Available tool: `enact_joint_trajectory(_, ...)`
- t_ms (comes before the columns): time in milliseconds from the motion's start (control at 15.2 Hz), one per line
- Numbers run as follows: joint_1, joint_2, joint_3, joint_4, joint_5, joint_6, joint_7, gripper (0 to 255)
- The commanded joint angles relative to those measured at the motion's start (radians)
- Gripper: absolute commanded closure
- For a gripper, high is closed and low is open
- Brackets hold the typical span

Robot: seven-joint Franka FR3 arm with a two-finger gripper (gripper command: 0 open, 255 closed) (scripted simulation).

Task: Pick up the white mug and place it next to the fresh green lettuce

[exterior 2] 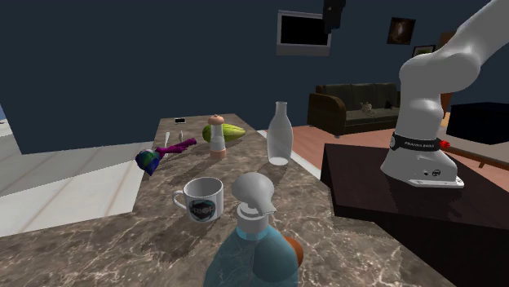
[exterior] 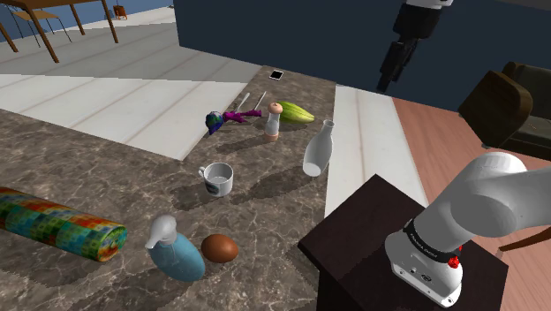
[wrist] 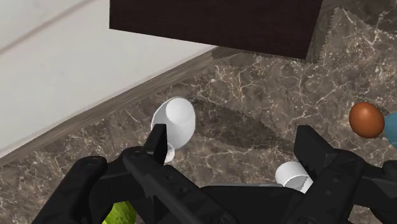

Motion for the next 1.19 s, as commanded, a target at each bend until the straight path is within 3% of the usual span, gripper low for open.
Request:
enact_joint_trajectory(0, 0.000, 0.000, 0.000, 0.000, 0.000, 0.000, 0.000, 0)
enact_joint_trajectory(594, 0.019, 0.183, 0.096, -0.092, 0.065, 0.278, 0.119, 0)
enact_joint_trajectory(1122, 0.029, 0.427, 0.177, -0.080, 0.084, 0.514, 0.224, 0)
